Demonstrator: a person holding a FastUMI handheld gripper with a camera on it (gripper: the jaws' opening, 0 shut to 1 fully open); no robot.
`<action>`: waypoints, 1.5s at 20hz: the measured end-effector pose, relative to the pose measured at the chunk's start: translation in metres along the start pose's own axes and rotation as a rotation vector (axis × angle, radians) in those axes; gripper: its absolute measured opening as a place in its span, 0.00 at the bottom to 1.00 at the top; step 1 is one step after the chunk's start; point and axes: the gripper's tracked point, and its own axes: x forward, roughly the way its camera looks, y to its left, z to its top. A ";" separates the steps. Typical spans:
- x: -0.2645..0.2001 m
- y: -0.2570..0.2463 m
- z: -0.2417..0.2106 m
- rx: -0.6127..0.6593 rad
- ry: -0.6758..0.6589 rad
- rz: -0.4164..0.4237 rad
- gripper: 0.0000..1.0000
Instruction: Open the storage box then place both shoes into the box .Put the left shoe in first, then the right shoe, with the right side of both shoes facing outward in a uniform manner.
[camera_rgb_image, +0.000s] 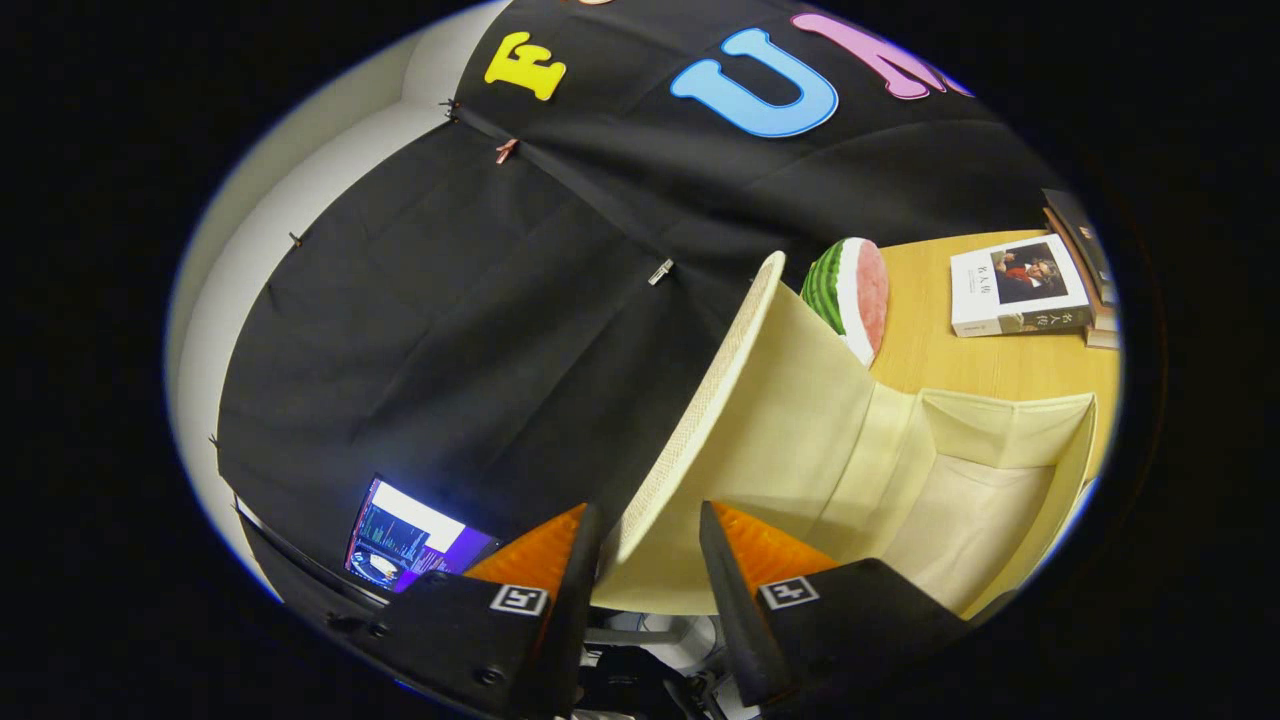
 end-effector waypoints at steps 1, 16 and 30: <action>0.001 -0.001 -0.001 0.001 0.002 -0.001 0.75; -0.141 -0.108 0.011 -0.166 -0.146 -0.317 0.97; -0.285 -0.310 -0.094 -0.214 0.020 -0.837 0.90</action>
